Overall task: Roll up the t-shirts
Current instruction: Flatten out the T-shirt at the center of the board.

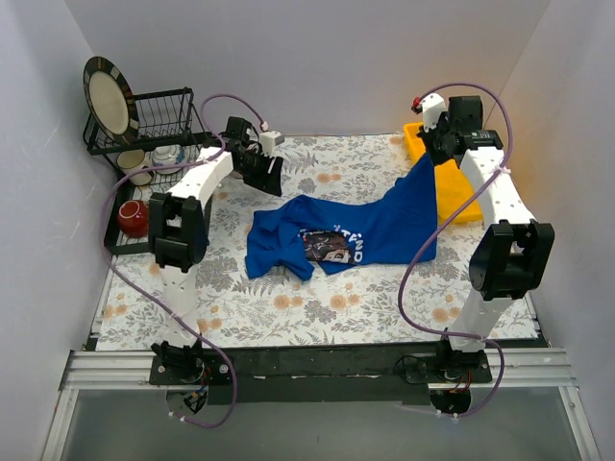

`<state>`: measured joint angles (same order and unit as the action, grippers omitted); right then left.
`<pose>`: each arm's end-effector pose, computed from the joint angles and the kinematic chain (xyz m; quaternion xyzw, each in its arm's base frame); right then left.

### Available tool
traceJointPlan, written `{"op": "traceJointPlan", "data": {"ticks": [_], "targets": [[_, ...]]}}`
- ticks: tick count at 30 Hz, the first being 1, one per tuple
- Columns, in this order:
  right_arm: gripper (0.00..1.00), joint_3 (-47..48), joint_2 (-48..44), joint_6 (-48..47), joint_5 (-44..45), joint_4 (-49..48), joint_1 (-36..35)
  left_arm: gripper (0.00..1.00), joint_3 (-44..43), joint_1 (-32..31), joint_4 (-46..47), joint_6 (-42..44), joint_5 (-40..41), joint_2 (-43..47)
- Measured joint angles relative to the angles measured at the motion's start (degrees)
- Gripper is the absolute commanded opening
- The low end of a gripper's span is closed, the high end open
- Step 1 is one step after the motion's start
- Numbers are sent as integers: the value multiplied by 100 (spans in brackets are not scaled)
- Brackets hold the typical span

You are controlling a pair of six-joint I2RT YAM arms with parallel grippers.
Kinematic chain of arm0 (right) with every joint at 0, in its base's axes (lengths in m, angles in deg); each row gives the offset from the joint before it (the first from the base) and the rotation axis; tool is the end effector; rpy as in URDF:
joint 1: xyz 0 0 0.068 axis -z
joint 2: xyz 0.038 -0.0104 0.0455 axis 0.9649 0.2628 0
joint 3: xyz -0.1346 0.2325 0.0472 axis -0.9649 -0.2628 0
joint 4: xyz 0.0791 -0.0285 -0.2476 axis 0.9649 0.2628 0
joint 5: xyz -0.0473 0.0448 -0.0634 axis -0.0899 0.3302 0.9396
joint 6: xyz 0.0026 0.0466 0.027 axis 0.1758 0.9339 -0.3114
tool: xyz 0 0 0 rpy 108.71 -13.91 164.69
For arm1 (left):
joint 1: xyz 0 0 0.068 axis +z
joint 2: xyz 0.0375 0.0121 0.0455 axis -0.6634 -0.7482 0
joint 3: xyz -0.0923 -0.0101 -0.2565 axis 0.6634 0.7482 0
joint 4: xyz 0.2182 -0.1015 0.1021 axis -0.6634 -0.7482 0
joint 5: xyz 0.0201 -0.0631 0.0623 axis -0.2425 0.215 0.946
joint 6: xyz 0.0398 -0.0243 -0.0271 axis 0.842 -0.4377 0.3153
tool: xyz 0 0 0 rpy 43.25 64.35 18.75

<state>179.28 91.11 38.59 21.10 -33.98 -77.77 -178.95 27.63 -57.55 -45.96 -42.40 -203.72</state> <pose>0.4071 0.0236 0.3454 -0.2538 0.8613 -0.0695 0.4347 0.4613 -0.1322 0.2253 -0.0188 0.9437 -0.3022 0.1333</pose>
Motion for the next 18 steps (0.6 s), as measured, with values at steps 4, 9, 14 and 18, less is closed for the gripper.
{"op": "traceJointPlan", "data": {"ticks": [4, 9, 14, 18], "targets": [[1, 133, 85, 122, -181, 52, 0, 55, 1620, -11, 323, -72, 37, 1504], [1, 66, 55, 234, -387, 155, 0, 58, 2787, -179, 437, -219, 173, 2791], [1, -22, 33, 254, -514, 310, 0, 57, 3060, -57, 551, -586, 490, 2638], [1, -72, -37, 254, -601, 356, 0, 57, 3056, 409, 658, -1043, 525, 2356]]}}
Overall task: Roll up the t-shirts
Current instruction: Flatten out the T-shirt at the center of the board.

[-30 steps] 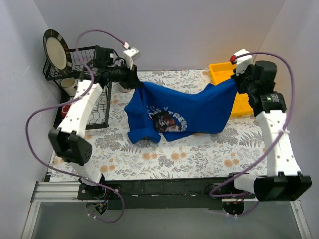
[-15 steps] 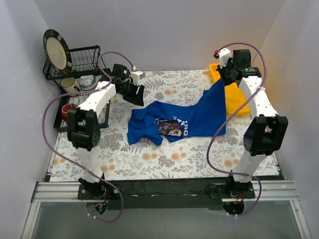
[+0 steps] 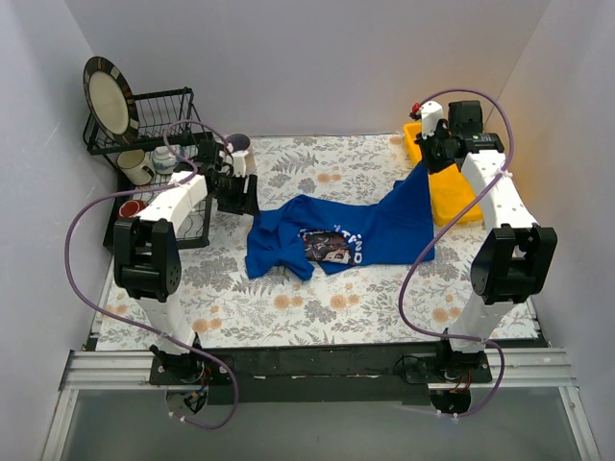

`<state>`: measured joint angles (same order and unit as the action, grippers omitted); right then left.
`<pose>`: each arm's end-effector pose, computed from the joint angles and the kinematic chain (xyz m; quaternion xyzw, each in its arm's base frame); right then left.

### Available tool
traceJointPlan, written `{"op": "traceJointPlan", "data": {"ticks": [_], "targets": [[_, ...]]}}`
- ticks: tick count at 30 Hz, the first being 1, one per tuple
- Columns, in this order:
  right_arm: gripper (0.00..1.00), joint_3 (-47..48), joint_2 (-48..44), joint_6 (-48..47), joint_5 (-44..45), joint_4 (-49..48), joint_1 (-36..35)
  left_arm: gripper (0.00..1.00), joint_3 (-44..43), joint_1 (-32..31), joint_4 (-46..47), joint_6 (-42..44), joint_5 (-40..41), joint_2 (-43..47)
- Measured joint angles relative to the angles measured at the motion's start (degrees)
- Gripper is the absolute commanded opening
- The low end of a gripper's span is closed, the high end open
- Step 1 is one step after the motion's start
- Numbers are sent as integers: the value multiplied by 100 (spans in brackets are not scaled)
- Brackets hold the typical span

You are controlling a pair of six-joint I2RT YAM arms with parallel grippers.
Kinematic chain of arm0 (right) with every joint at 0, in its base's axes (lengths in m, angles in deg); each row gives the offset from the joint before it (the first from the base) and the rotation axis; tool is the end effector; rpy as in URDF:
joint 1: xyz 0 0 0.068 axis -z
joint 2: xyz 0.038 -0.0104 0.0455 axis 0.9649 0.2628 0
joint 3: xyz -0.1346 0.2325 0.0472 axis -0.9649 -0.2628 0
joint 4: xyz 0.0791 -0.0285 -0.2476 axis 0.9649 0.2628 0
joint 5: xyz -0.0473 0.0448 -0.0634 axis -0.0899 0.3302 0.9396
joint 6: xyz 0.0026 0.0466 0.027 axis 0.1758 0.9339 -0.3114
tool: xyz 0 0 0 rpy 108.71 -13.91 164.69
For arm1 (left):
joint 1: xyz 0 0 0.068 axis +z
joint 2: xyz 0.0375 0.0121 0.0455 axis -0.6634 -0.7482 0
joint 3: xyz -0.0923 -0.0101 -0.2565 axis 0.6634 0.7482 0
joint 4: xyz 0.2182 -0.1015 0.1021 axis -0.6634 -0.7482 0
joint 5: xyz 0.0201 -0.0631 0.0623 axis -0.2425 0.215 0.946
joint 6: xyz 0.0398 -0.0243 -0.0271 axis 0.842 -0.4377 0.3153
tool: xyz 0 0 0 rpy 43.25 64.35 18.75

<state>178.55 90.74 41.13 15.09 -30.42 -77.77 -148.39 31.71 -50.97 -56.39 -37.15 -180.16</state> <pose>0.4003 0.0270 0.3387 -0.2574 0.8731 -0.0063 0.4141 0.3719 -0.0791 0.2395 -0.1509 0.9423 -0.2686 0.1314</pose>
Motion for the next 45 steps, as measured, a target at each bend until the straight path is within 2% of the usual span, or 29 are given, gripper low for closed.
{"op": "traceJointPlan", "data": {"ticks": [5, 12, 25, 37, 45], "targets": [[1, -127, -142, 2, -24, 74, 0, 53, 4, 448, 76, -490, -240, -181], [1, -140, -164, 0, -46, 114, 0, 43, 9, 409, 208, -824, -758, -529], [1, -142, -166, -2, -39, 184, 0, 40, -28, 385, 144, -876, -1056, -1237], [1, -186, -168, -4, -15, 188, 0, 26, -216, 372, 105, -885, -1606, -1414], [1, -227, -166, -2, -11, 210, 0, 25, -236, 361, 72, -881, -1655, -1521]]}}
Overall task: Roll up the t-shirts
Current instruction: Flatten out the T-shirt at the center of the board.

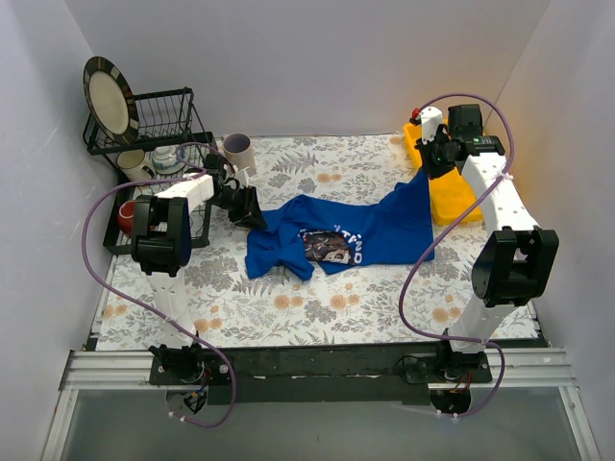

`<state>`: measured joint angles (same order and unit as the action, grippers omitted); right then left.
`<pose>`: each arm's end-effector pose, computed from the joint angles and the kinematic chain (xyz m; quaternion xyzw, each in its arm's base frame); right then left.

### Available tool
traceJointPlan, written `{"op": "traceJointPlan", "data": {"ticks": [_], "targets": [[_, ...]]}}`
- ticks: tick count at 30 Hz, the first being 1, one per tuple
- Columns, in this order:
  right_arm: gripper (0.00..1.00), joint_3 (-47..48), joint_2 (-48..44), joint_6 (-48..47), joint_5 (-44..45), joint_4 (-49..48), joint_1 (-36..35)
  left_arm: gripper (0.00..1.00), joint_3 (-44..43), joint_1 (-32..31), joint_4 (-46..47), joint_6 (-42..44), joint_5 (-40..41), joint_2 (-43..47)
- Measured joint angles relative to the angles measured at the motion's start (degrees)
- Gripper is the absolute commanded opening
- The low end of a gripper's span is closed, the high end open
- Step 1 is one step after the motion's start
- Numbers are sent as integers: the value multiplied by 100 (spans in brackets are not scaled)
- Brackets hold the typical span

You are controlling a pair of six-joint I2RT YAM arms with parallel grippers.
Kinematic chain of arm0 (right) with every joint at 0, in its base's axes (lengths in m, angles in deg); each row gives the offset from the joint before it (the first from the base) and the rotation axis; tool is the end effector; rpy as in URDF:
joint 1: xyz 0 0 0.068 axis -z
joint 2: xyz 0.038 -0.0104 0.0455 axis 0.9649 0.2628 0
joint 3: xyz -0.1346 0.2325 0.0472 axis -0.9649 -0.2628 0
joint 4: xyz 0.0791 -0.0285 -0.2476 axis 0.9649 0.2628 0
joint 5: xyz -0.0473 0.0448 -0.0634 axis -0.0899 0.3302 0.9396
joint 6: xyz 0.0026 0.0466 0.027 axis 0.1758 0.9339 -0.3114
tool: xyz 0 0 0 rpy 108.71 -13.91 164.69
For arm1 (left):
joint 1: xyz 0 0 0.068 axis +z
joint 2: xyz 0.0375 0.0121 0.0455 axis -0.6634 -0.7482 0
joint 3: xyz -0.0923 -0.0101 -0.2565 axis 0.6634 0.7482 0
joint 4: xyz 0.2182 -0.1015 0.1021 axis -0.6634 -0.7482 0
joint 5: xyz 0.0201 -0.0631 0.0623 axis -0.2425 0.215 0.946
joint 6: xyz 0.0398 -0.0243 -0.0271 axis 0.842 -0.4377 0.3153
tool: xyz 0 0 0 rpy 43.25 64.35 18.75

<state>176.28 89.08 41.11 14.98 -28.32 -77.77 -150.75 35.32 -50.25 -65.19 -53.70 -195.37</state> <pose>0.3897 0.0265 0.3337 -0.2585 0.8824 -0.0005 0.3932 0.4036 -0.0673 0.1569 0.2495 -0.8986 0.3591 0.0366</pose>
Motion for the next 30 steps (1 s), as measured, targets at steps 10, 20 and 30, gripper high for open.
{"op": "traceJointPlan", "data": {"ticks": [10, 20, 30], "targets": [[1, 0, 0, 0, -2, -2, 0, 18, 4, -2, -55, 7, 70, 0], [1, 61, 94, 7, 39, -4, 0, 0, -114, -26, -267, 59, 192, 2], [1, 1174, 682, 168, 850, -363, 2, 0, -3375, 210, -1279, 1034, 1425, 0]]}}
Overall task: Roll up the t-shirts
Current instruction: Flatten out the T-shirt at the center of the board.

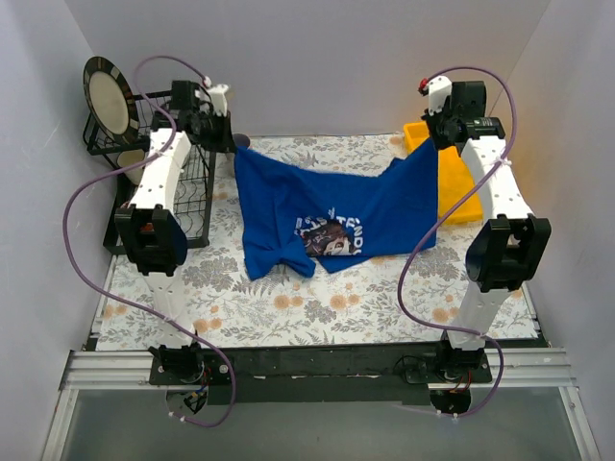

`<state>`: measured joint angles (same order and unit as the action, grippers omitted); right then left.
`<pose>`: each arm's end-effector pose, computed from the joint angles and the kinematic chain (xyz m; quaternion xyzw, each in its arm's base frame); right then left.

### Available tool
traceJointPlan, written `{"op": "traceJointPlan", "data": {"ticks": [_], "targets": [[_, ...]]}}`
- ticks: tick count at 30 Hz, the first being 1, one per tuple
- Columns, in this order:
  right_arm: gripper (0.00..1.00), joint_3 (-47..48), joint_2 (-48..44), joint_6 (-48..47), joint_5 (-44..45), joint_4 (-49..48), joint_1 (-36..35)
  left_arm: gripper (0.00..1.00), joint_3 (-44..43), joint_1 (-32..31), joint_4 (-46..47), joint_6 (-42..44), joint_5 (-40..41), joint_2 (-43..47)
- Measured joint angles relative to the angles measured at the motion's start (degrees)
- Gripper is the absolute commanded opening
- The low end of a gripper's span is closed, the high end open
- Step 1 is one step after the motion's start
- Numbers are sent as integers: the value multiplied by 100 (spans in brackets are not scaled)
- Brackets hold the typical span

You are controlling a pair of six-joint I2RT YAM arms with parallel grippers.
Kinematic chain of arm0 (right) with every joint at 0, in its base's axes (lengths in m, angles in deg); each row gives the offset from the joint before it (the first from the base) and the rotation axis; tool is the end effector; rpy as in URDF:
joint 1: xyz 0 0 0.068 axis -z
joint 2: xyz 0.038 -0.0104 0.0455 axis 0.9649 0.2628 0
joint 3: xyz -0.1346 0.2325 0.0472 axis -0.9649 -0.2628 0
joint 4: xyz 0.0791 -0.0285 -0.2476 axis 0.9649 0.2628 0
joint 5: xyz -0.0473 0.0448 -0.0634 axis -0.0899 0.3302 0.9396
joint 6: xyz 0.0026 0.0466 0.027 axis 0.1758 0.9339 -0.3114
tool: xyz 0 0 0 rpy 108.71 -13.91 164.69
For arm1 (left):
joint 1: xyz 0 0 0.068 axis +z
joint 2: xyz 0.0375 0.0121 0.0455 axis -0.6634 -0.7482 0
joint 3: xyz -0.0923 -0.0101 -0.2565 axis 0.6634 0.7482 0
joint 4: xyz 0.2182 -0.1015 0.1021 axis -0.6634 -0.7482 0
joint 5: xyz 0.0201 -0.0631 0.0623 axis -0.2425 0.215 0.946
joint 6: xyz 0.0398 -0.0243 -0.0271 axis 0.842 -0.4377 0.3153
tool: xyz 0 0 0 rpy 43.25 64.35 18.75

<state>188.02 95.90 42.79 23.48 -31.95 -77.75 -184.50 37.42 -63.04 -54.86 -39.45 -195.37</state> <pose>0.4274 0.0231 0.3601 -0.2115 0.8652 -0.0748 0.4485 0.4523 -0.0484 0.3142 -0.1587 0.9179 -0.2958 0.2114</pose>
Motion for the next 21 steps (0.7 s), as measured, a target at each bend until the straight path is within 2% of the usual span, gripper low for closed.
{"op": "traceJointPlan", "data": {"ticks": [3, 7, 11, 18, 21], "targets": [[1, 494, 70, 79, 173, -83, 31, 0, -960, 157, 35, 326, 461, 52], [1, 1165, 39, 164, 238, -190, 70, 0, -1056, 286, 199, 577, 931, 485], [1, 1266, -317, 319, 188, -186, 92, 0, -299, 267, 647, 660, 1115, 1362], [1, 271, -1978, 463, -341, -116, 105, 0, 1047, 225, 1224, 658, 1231, 3497], [1, 382, -2341, 463, -481, -50, 98, 0, 1217, 225, 1241, 632, 1276, 4232]]}}
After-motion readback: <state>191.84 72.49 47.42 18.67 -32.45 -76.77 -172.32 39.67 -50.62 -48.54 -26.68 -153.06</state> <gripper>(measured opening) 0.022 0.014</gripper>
